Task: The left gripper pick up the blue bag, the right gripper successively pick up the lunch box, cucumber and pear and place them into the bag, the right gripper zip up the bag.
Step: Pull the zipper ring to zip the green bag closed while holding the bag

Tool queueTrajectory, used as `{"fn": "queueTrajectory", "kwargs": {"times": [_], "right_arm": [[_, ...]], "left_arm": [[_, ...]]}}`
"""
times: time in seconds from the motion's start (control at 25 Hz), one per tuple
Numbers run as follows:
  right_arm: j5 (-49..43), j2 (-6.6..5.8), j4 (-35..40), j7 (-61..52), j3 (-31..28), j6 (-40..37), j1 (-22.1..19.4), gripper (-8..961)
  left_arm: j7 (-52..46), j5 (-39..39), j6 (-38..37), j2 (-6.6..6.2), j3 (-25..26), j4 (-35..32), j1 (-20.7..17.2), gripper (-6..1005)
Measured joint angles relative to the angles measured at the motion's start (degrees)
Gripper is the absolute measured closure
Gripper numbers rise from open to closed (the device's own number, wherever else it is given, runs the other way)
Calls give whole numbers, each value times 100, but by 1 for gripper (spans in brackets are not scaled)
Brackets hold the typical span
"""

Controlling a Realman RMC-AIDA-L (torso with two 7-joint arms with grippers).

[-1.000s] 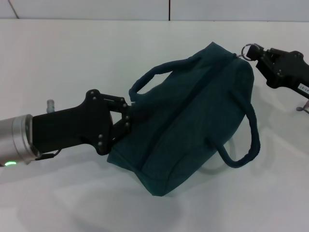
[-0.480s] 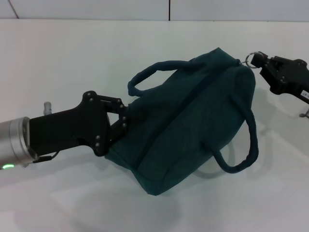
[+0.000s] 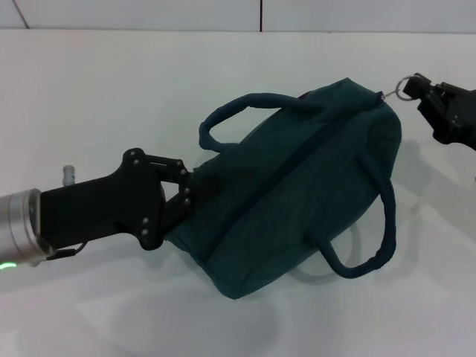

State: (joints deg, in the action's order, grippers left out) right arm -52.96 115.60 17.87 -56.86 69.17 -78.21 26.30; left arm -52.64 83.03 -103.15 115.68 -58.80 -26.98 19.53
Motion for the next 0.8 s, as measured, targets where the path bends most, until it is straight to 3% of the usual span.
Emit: {"fn": "queueTrajectory", "kwargs": {"times": [0.48,0.68,0.8], "right_arm": [[57,-6,-79,-53,30,-223,-64,945],[62,-4,-82,-57,18,-304,-69,945],[62,-3,-82,-47,23,-304,-63,945]], "left_arm": [[-159,-60,9,35,74,0,106,896],[-1353,-83,24,52,777,-181,168,893],[-2217,-48,85,-3,893,-516,178,890]]}}
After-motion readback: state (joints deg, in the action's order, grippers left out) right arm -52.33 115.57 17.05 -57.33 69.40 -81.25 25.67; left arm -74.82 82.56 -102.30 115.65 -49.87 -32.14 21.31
